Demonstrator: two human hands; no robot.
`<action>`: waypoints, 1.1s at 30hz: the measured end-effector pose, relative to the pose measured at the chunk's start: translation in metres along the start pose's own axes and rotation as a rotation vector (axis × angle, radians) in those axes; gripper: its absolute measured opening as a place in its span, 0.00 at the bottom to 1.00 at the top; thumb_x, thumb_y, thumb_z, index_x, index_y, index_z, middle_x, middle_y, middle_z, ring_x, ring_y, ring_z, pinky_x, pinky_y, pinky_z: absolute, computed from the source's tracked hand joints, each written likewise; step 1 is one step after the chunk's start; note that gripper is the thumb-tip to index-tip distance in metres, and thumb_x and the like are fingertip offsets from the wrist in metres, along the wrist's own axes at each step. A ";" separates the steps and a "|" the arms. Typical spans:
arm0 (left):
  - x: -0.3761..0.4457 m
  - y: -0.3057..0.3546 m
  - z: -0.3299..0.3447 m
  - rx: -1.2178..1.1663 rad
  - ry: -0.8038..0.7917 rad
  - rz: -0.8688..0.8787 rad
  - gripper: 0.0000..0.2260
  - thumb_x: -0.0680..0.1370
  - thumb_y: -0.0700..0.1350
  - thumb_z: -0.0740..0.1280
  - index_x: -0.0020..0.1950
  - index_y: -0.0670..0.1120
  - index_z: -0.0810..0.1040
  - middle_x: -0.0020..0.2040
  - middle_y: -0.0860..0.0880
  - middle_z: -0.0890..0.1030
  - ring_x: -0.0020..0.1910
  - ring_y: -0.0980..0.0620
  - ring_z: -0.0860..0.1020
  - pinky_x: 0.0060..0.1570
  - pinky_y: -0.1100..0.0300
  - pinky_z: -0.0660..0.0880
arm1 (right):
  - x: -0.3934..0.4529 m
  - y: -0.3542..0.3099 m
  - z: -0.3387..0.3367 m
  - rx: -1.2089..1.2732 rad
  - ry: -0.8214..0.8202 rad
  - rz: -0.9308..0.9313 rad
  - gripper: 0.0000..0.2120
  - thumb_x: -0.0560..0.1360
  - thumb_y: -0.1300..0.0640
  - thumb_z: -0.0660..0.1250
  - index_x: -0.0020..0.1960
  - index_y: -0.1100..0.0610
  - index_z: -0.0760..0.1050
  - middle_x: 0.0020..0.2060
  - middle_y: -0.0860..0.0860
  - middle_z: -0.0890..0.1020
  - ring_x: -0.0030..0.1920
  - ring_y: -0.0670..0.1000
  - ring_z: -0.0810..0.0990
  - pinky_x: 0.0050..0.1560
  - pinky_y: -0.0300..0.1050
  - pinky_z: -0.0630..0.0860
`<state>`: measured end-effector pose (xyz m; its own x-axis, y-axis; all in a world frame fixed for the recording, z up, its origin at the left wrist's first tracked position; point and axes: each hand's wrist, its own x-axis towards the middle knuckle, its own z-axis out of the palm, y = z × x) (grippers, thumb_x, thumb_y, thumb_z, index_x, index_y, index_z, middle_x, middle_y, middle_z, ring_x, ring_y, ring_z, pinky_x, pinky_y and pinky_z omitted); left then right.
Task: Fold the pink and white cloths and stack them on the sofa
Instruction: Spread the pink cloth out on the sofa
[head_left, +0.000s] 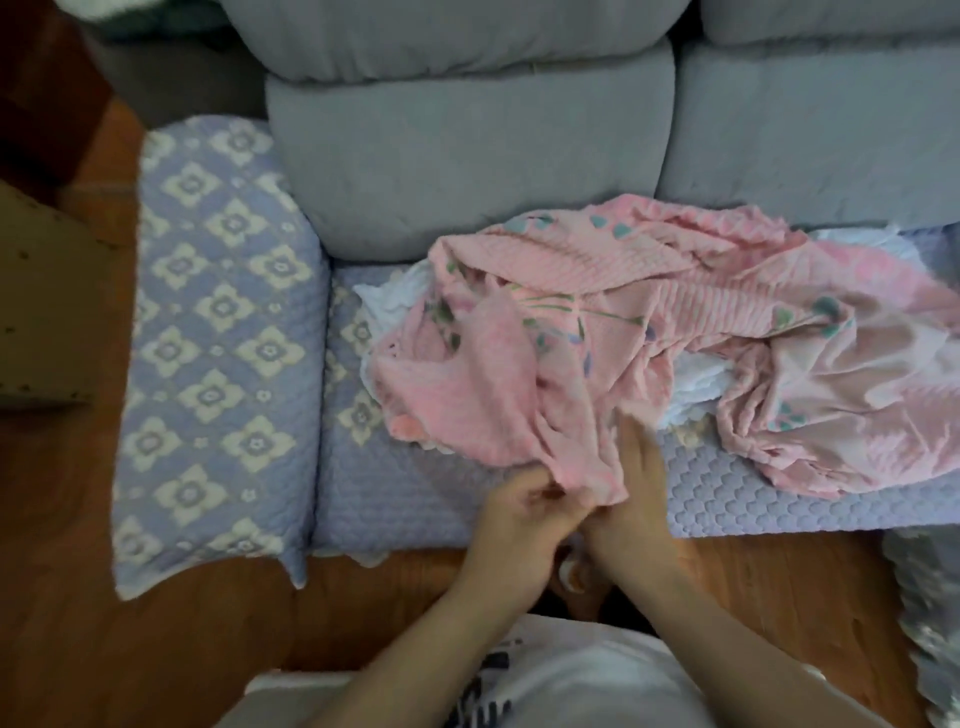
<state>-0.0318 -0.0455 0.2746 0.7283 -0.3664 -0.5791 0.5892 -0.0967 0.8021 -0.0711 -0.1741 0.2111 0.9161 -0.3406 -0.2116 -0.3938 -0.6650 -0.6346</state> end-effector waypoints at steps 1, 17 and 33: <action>-0.005 0.009 0.000 0.078 0.018 0.060 0.04 0.77 0.38 0.72 0.49 0.37 0.83 0.45 0.43 0.85 0.47 0.54 0.81 0.51 0.58 0.78 | 0.011 -0.001 -0.007 0.038 0.074 0.068 0.40 0.74 0.39 0.61 0.80 0.56 0.56 0.76 0.61 0.62 0.74 0.62 0.60 0.73 0.58 0.61; -0.052 0.097 -0.082 0.780 0.224 0.361 0.23 0.69 0.67 0.70 0.51 0.58 0.62 0.43 0.54 0.75 0.40 0.50 0.76 0.43 0.48 0.75 | 0.110 -0.049 -0.165 0.514 0.381 0.208 0.18 0.71 0.65 0.56 0.60 0.62 0.71 0.49 0.56 0.77 0.55 0.59 0.78 0.52 0.50 0.74; -0.060 0.107 -0.087 1.051 -0.615 -0.147 0.21 0.74 0.58 0.74 0.64 0.61 0.73 0.58 0.65 0.80 0.52 0.70 0.77 0.56 0.72 0.70 | 0.050 0.019 -0.191 -0.849 -0.969 0.043 0.12 0.72 0.52 0.73 0.52 0.58 0.80 0.46 0.50 0.83 0.44 0.50 0.82 0.43 0.36 0.79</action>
<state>0.0182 0.0465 0.3830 0.2246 -0.6373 -0.7372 -0.1240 -0.7690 0.6271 -0.0472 -0.3302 0.3306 0.4417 0.0093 -0.8971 -0.0213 -0.9996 -0.0209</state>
